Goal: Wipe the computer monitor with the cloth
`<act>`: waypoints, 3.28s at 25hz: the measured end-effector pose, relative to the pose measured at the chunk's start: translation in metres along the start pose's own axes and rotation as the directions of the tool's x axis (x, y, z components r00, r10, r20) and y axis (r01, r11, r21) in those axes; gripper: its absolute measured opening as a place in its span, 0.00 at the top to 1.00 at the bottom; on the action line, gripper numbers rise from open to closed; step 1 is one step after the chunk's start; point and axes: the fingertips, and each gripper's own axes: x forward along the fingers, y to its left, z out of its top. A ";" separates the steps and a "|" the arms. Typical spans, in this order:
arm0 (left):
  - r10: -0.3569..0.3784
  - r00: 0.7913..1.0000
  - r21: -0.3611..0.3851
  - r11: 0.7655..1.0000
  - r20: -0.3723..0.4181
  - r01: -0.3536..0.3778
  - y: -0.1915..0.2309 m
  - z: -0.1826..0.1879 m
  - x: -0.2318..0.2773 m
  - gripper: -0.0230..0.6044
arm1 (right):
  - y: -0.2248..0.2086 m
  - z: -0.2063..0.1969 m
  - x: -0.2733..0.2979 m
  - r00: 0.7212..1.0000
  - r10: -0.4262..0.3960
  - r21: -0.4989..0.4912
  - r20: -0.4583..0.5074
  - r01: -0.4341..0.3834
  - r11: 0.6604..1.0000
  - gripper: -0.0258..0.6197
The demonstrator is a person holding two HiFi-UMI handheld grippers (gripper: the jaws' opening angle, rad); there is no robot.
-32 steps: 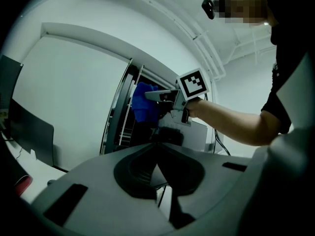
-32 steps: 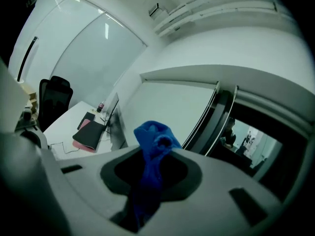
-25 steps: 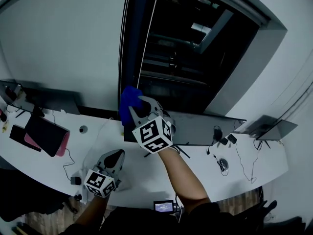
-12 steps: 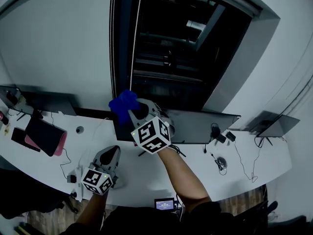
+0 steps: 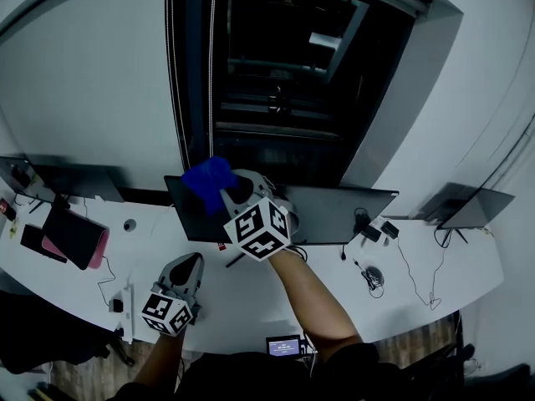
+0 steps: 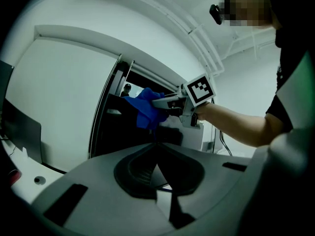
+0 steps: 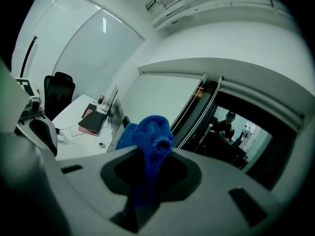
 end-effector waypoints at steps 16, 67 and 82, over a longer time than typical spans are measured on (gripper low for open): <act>-0.031 0.999 0.064 0.998 0.023 0.029 -0.047 0.003 0.046 0.97 | -0.048 -0.050 -0.050 0.999 -0.044 0.057 -0.019 0.045 0.997 0.84; -0.233 0.970 0.112 0.965 -0.063 0.239 -0.212 -0.032 0.154 0.97 | -0.234 -0.266 -0.261 0.897 -0.375 0.210 -0.233 0.423 0.881 0.84; -0.258 0.962 0.109 0.957 -0.092 0.267 -0.217 -0.036 0.160 0.97 | -0.261 -0.314 -0.291 0.848 -0.422 0.267 -0.321 0.509 0.819 0.85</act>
